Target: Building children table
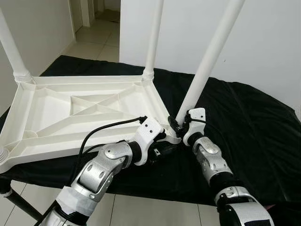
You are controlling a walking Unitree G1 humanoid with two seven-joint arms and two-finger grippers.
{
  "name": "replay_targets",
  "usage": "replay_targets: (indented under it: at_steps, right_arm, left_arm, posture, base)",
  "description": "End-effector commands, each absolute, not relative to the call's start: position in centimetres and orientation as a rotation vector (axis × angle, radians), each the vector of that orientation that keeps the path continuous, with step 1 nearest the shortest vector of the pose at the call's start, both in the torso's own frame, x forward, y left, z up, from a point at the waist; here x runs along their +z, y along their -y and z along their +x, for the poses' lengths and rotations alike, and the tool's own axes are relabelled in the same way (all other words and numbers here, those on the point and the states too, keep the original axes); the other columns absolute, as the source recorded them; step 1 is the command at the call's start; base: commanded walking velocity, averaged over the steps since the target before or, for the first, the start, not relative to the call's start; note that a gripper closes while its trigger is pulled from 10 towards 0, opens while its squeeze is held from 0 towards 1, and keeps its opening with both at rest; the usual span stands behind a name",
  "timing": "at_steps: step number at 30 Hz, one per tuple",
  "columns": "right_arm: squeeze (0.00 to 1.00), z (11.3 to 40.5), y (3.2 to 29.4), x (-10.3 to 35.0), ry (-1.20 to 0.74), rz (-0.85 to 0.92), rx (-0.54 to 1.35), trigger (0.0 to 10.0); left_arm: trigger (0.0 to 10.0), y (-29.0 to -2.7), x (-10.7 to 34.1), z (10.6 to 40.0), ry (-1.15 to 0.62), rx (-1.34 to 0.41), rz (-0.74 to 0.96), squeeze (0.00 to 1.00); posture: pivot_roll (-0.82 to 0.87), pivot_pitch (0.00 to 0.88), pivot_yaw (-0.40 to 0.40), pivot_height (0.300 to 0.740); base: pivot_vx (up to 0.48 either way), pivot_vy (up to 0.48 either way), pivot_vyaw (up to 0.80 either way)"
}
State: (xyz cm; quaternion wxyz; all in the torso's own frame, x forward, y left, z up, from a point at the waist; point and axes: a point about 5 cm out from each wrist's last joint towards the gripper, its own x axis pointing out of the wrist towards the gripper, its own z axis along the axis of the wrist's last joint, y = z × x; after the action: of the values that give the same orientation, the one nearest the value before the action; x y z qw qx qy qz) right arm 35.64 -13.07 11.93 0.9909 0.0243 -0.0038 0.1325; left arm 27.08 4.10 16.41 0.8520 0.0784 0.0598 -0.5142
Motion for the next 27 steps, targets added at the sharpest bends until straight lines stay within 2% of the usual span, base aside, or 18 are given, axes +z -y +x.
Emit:
replay_targets:
  at_steps: [1,13,21,22,27]
  right_arm:
    - [0.0,34.8,13.8,10.1,-0.077,0.047,0.124,10.0]
    - [0.0,32.9,11.9,9.7,-0.075,0.043,-0.114,10.0]
    - [0.0,32.3,11.1,10.5,-0.031,0.06,-0.074,10.0]
    - [1.0,32.3,11.1,10.7,-0.009,0.075,-0.054,10.0]
    - [1.0,32.2,11.3,11.1,0.019,0.115,-0.027,10.0]
  left_arm:
    - [10.0,-3.6,16.4,26.7,-0.126,-1.138,0.167,0.0]
    - [10.0,-3.4,16.3,26.5,-0.127,-1.139,0.159,0.0]
    - [10.0,-3.5,16.3,26.6,-0.13,-1.143,0.163,0.0]
    - [10.0,-3.4,16.3,26.5,-0.13,-1.142,0.162,0.0]
    - [10.0,-3.4,16.3,26.4,-0.13,-1.14,0.161,0.0]
  posture:
    - [0.04,0.0,-0.111,0.74]
    - [0.03,0.0,-0.118,0.74]
    - [0.03,0.0,-0.115,0.74]
    - [0.03,0.0,-0.117,0.74]
    - [0.03,0.0,-0.121,0.74]
  base:
    - [0.0,0.0,0.0]
    - [0.0,0.0,0.0]
    - [0.0,0.0,0.0]
    - [0.0,0.0,0.0]
    - [0.0,0.0,0.0]
